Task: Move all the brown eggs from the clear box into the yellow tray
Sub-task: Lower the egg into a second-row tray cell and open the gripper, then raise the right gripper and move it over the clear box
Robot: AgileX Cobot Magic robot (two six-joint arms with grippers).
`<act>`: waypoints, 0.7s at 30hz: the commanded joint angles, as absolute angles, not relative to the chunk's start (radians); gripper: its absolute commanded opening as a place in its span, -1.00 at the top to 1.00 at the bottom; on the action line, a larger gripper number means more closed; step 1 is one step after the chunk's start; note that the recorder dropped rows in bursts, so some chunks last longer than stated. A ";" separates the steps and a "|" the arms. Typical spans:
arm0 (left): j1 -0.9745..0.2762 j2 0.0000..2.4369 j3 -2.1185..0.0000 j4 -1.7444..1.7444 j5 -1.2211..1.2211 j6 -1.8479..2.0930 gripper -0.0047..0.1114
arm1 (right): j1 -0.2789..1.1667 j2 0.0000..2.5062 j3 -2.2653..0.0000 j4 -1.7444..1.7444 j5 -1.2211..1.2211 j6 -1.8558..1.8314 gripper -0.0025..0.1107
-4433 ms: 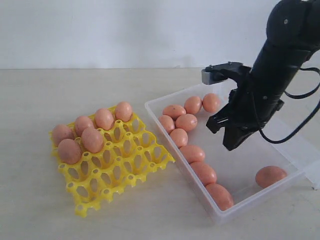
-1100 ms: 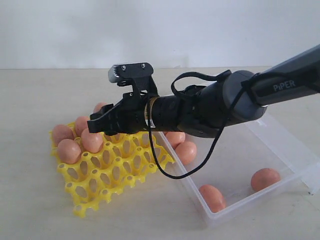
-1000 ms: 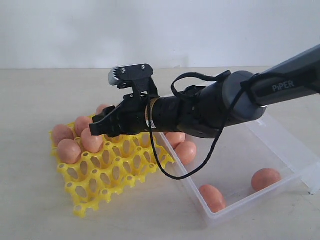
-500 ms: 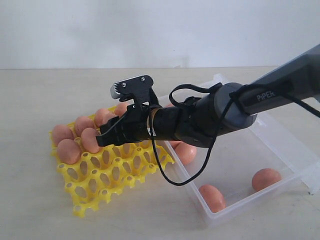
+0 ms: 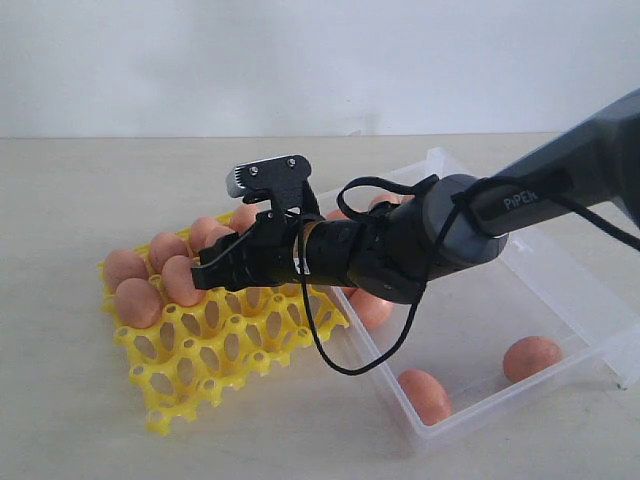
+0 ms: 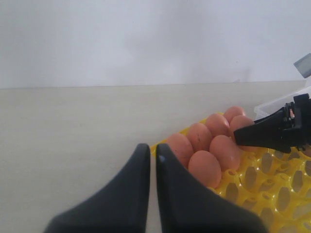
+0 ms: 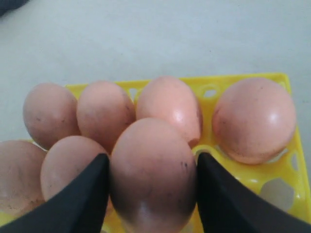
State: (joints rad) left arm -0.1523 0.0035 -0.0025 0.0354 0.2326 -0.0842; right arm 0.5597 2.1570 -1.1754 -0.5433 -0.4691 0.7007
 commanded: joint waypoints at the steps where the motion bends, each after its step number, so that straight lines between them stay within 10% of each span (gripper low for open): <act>1: -0.150 0.000 0.000 0.034 0.226 -0.086 0.85 | 0.558 2.154 -1.179 -0.544 -0.482 0.708 0.19; 7: -0.150 0.000 0.000 0.034 0.226 -0.086 0.85 | 0.558 2.154 -1.179 -0.559 -0.482 0.704 -0.17; 21: -0.150 0.000 0.000 0.034 0.226 -0.086 0.85 | 0.558 2.018 -1.179 -0.559 -0.447 0.726 -0.17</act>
State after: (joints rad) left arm -0.1523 0.0035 -0.0025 0.0354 0.2326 -0.0842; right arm 0.5597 2.0976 -1.1754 -0.5530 -0.4610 0.7202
